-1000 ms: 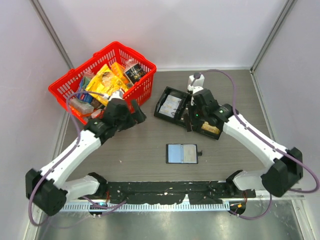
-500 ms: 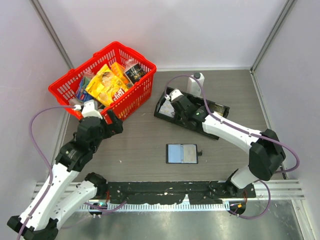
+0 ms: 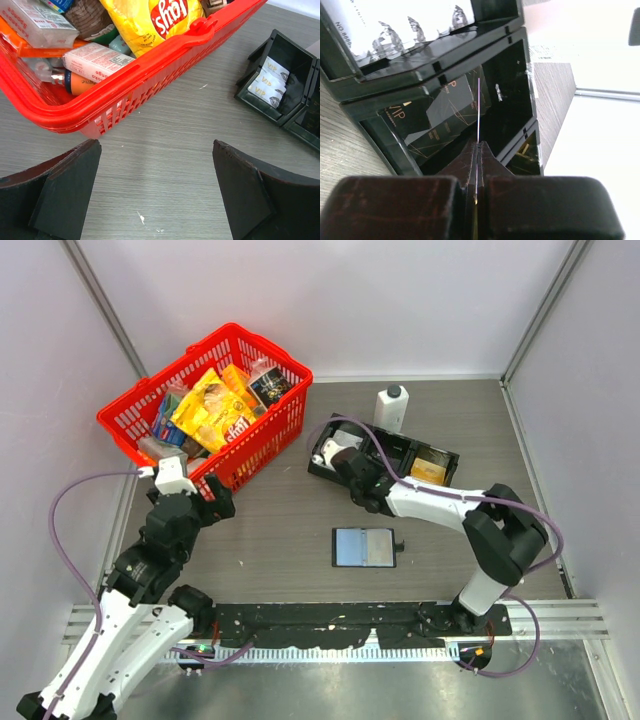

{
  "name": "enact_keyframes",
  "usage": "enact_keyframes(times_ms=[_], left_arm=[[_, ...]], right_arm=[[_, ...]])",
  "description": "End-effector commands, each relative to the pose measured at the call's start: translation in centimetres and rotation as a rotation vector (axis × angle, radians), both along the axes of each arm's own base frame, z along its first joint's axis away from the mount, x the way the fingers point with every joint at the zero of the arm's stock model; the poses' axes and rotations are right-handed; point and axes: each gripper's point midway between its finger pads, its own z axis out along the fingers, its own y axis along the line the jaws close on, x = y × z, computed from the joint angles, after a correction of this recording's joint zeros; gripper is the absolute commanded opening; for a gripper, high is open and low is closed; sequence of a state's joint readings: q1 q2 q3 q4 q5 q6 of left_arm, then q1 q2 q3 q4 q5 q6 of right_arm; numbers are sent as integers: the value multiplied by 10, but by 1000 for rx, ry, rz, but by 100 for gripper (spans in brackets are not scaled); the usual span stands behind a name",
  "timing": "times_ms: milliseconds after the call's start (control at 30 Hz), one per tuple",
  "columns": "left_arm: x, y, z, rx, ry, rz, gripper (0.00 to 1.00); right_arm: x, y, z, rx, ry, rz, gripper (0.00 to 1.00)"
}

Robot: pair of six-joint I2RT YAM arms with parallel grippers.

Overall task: Take the credit cards out of the card holder
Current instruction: Place the credit card in the storage box.

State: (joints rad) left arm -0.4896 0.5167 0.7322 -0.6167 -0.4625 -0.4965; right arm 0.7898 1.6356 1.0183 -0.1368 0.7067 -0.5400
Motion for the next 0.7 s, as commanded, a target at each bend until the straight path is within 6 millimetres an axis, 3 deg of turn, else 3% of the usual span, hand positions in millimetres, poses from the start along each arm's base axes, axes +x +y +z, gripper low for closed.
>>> enact_keyframes(times_ms=[0, 200, 333, 500, 633, 667], left_arm=[[5, 8, 13, 30, -62, 27, 97], [4, 9, 12, 35, -60, 29, 96], [4, 9, 10, 36, -55, 26, 96], [4, 8, 8, 40, -45, 23, 96], [3, 7, 8, 37, -46, 17, 96], [3, 6, 8, 35, -46, 11, 96]], right_arm=[[9, 9, -5, -59, -45, 50, 1], [15, 19, -25, -131, -66, 99, 2], [13, 19, -41, -175, -38, 106, 9], [6, 33, -36, -113, 17, 136, 34], [-11, 44, -23, -21, 103, 142, 43], [-11, 49, -10, 20, 91, 142, 46]])
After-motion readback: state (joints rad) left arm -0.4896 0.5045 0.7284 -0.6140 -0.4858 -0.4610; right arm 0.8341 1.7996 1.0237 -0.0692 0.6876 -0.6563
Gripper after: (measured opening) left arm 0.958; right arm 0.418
